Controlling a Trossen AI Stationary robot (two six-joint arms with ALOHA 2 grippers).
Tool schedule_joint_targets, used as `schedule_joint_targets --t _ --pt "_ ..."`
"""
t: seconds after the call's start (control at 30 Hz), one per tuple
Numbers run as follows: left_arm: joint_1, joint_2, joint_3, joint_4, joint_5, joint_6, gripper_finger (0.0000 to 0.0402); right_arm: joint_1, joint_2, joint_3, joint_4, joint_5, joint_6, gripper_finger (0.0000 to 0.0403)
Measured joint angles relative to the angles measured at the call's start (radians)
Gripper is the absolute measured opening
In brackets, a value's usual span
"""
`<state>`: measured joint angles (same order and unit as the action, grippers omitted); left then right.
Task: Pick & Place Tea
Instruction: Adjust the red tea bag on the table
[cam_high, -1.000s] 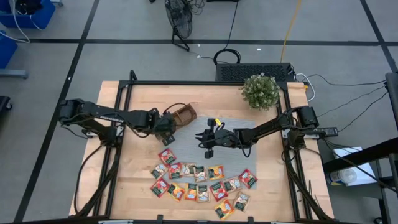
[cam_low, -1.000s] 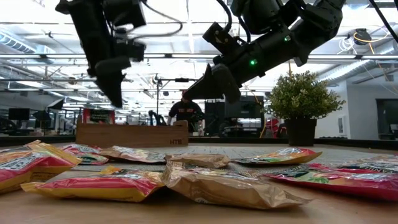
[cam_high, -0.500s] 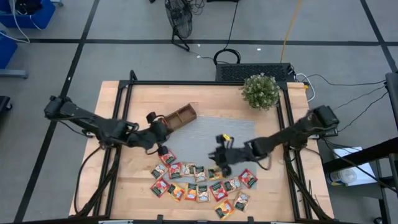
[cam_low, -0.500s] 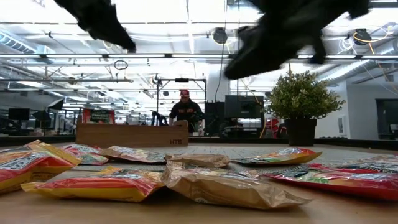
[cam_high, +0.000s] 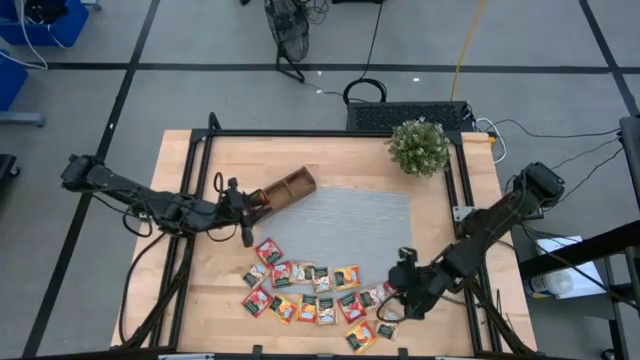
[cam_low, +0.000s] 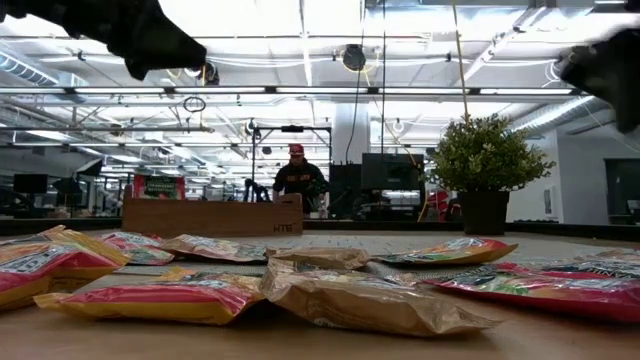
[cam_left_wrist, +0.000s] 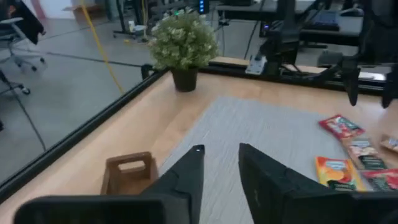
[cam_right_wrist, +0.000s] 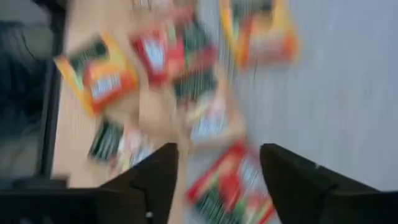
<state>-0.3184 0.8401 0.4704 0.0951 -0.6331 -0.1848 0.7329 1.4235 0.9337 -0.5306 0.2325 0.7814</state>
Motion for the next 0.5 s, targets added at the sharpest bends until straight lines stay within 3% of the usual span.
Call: schedule_joint_targets --t 0.17,0.5 --pt "0.019 0.004 -0.005 0.006 0.001 -0.008 0.0130 0.015 0.039 -0.001 -0.145 -0.026 0.196 0.0243" --pt "0.023 0.003 -0.005 0.013 0.002 -0.038 0.0132 0.015 0.048 -0.004 -0.013 -0.202 0.292 0.0207"
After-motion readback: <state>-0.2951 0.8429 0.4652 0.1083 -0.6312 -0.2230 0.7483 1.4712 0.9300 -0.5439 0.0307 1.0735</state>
